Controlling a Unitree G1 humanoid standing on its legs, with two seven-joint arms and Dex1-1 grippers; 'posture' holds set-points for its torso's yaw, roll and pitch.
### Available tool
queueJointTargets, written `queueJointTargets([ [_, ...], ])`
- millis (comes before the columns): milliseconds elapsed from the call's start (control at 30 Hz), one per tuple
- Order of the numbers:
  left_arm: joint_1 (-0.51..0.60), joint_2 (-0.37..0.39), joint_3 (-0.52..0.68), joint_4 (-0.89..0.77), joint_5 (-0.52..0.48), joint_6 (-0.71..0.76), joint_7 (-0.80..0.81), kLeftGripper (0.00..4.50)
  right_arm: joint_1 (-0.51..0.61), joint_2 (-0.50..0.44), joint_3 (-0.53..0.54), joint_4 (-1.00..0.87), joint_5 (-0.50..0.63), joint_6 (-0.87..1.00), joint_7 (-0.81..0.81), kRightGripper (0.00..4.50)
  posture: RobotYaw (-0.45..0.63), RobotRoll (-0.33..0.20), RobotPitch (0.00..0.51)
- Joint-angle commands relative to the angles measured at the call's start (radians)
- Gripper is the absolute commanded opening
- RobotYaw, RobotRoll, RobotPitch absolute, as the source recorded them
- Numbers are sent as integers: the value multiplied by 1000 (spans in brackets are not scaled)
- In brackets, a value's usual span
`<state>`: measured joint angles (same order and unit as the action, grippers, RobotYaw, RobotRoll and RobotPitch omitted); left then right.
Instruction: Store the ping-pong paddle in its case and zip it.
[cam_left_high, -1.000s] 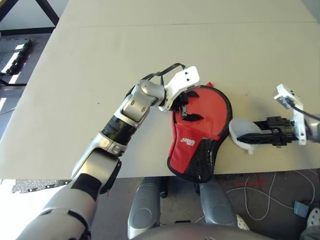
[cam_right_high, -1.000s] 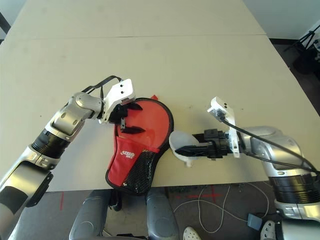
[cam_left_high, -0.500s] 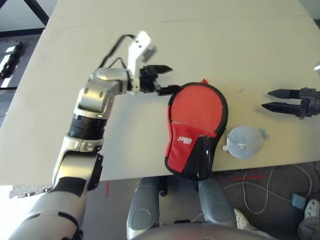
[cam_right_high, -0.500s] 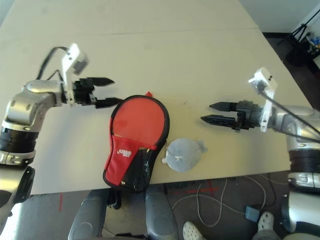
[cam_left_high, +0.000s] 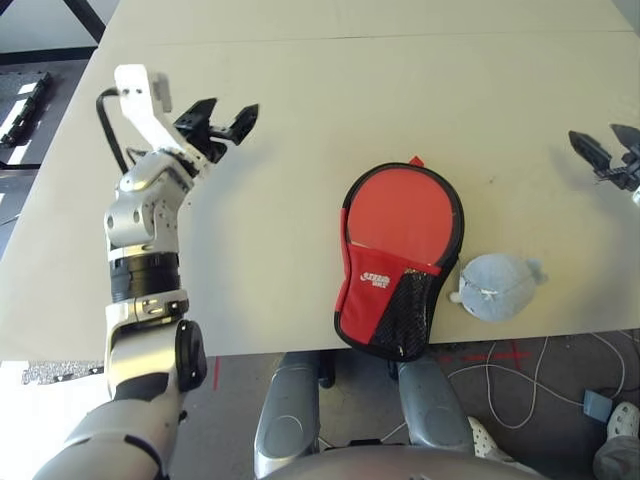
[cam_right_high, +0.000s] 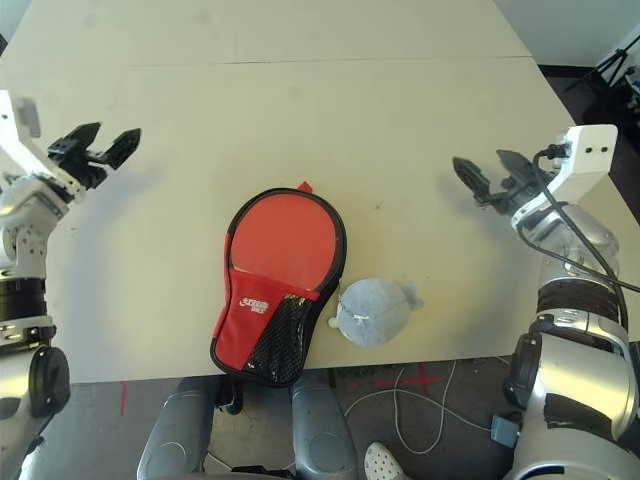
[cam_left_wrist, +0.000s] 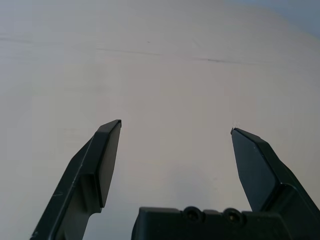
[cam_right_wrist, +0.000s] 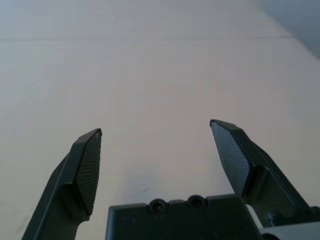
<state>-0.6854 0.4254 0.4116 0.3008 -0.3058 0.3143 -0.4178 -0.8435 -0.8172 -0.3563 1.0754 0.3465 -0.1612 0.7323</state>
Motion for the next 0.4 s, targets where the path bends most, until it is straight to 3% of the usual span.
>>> queueJointTargets([
  [33, 56, -6, 46, 12, -5, -55, 82, 4500, -5, -4, -62, 28, 19, -66, -49, 4457, -95, 0, 292],
  [400, 99, 1, 43, 49, -14, -141, 130, 4500, 10, 2, -115, 50, 22, -119, -94, 4457, -91, 0, 275],
])
